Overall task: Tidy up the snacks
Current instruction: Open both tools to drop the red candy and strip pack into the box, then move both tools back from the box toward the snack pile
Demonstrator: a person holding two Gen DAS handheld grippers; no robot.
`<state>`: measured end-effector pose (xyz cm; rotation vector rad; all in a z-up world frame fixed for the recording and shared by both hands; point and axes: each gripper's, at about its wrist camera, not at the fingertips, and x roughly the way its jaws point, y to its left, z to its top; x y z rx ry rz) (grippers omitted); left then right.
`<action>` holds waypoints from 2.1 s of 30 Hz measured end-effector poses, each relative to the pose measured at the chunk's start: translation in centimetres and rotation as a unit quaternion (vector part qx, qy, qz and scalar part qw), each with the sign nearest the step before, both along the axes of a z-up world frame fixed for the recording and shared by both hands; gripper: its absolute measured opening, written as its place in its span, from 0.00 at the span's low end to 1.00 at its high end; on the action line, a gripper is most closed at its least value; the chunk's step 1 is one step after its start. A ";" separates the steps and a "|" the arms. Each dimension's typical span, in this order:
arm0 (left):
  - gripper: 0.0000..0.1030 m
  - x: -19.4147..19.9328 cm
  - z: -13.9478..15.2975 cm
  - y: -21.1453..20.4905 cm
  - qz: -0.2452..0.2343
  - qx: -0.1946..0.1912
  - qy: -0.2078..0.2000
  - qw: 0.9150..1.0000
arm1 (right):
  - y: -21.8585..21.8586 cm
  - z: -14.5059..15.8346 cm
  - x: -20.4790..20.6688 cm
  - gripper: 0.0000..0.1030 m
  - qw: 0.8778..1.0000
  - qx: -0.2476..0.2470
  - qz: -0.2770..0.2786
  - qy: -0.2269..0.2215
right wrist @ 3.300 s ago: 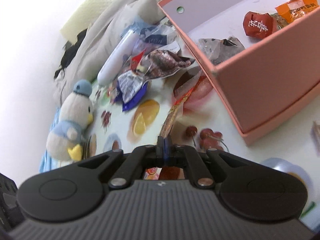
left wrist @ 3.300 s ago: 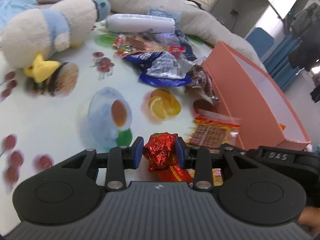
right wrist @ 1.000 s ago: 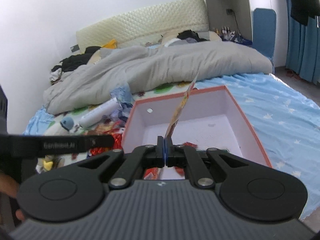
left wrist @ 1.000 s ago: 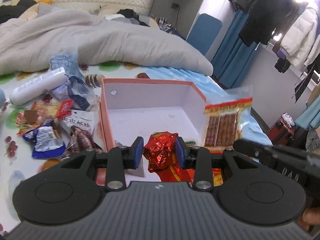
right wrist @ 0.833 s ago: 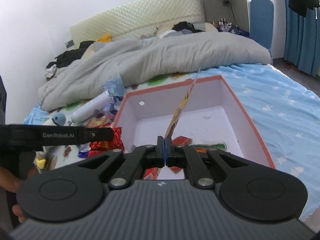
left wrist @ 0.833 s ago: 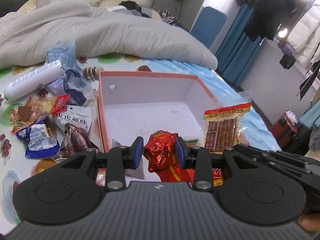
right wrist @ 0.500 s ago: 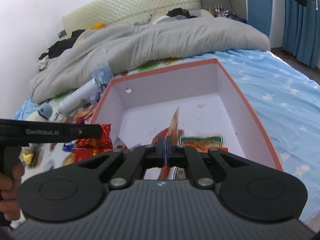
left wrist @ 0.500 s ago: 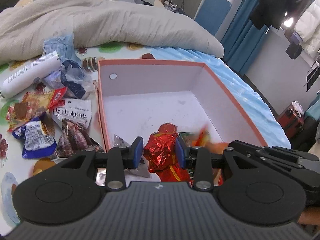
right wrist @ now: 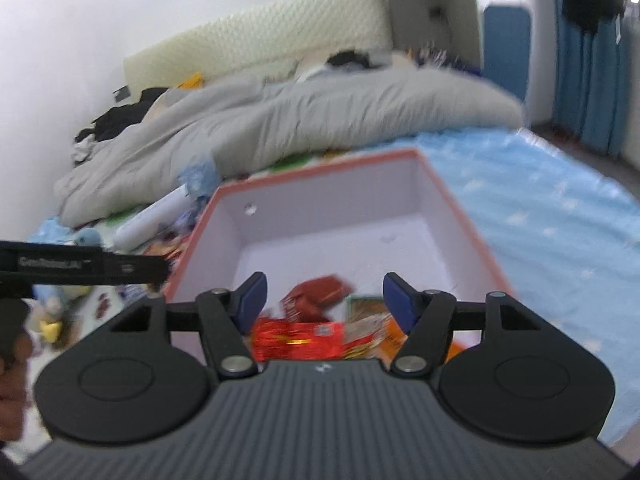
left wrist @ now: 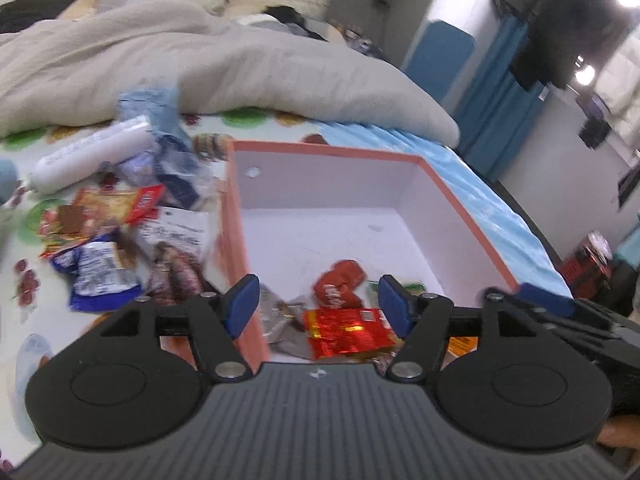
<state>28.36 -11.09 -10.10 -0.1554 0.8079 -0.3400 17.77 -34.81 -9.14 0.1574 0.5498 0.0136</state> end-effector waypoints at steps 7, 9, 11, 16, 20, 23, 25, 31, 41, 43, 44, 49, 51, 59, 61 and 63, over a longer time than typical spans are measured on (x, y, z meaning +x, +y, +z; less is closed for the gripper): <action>0.69 -1.6 -1.6 1.7 0.031 0.023 0.007 0.999 | -2.1 -1.6 -0.1 0.65 1.000 0.008 -0.004 0.022; 0.69 -2.0 -2.4 2.0 0.036 0.019 0.016 0.999 | -1.9 -2.4 0.0 0.65 0.999 0.011 0.014 0.033; 0.69 -2.4 -3.2 1.9 0.039 0.019 0.023 0.999 | -1.5 -3.0 0.0 0.65 0.999 0.007 0.026 0.042; 0.69 -3.5 -4.1 0.5 0.004 0.015 0.023 1.000 | -0.7 -4.7 0.1 0.65 0.997 0.000 0.047 0.063; 0.69 -3.7 -4.8 0.0 -0.007 -0.008 0.038 0.999 | -0.4 -5.2 -0.4 0.65 0.996 -0.014 0.057 0.063; 0.69 -3.7 -5.3 0.2 -0.007 -0.038 0.054 0.998 | -0.4 -5.3 -0.5 0.64 0.996 -0.022 0.063 0.064; 0.69 -3.9 -5.3 -0.1 -0.009 -0.038 0.053 0.998 | -0.3 -5.3 -0.6 0.64 0.995 -0.032 0.068 0.066; 0.69 -4.3 -5.1 -0.5 -0.001 -0.036 0.051 0.998 | -0.9 -5.2 -0.9 0.63 0.993 -0.027 0.087 0.072; 0.69 -4.5 -5.3 -0.6 -0.008 -0.041 0.061 0.997 | -1.5 -4.8 -1.0 0.63 0.992 -0.025 0.096 0.080; 0.69 -4.3 -5.2 -0.6 -0.011 -0.039 0.064 0.997 | -1.3 -4.3 -1.0 0.63 0.993 -0.025 0.090 0.078; 0.69 -4.2 -5.1 -0.4 -0.013 -0.040 0.065 0.997 | -1.2 -4.1 -1.1 0.63 0.993 -0.025 0.087 0.077; 0.69 -4.7 -3.6 0.8 -0.016 -0.030 0.044 0.998 | -0.1 -2.4 -2.9 0.64 0.997 -0.023 0.062 0.042; 0.69 -5.2 -2.7 1.7 -0.013 -0.032 0.036 0.999 | 1.0 -1.6 -3.8 0.64 0.997 -0.026 0.065 0.027; 0.69 -8.5 0.4 5.4 0.016 -0.016 0.006 1.000 | 4.8 0.7 -7.0 0.64 0.996 -0.008 0.082 -0.023; 0.69 -9.6 0.9 6.1 0.019 -0.010 -0.002 1.000 | 5.9 1.0 -7.7 0.64 0.996 0.000 0.088 -0.031; 0.69 -10.6 1.1 6.7 0.021 0.001 -0.016 1.000 | 7.1 1.0 -8.1 0.64 0.995 0.005 0.089 -0.034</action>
